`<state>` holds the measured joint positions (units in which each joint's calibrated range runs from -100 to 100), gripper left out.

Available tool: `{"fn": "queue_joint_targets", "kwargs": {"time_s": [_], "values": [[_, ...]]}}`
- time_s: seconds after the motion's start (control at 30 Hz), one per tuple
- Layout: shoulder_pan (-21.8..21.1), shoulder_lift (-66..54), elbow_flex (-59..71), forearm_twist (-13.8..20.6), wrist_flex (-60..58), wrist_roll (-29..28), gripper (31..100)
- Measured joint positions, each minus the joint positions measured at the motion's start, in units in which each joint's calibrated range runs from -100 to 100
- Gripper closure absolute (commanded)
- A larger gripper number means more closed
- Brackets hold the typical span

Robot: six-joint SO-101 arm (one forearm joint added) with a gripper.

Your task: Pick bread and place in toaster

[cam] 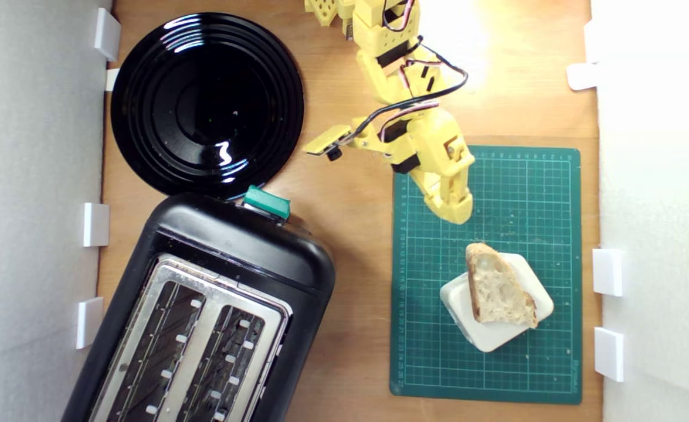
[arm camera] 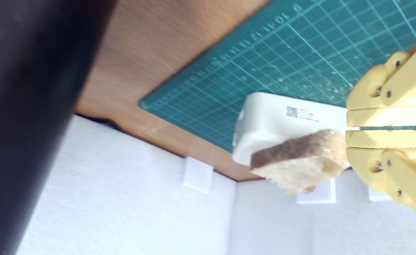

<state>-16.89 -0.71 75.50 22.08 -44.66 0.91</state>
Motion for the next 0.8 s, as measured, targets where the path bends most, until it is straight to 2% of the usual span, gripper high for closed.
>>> {"fn": "queue_joint_targets", "kwargs": {"time_s": [0.1, 0.3, 0.47, 0.7, 0.8], "values": [[-1.0, 0.4, 0.0, 0.8, 0.0, 0.0, 87.3], [-0.3, 1.9, -0.1, 1.4, 0.0, 0.0, 86.5], [0.8, 7.3, -0.1, 1.0, 0.0, 0.0, 86.6], [0.5, 7.6, -0.1, 1.0, -1.0, 0.0, 86.4], [0.5, 8.7, -0.1, 0.8, -5.8, -0.4, 86.5]]}}
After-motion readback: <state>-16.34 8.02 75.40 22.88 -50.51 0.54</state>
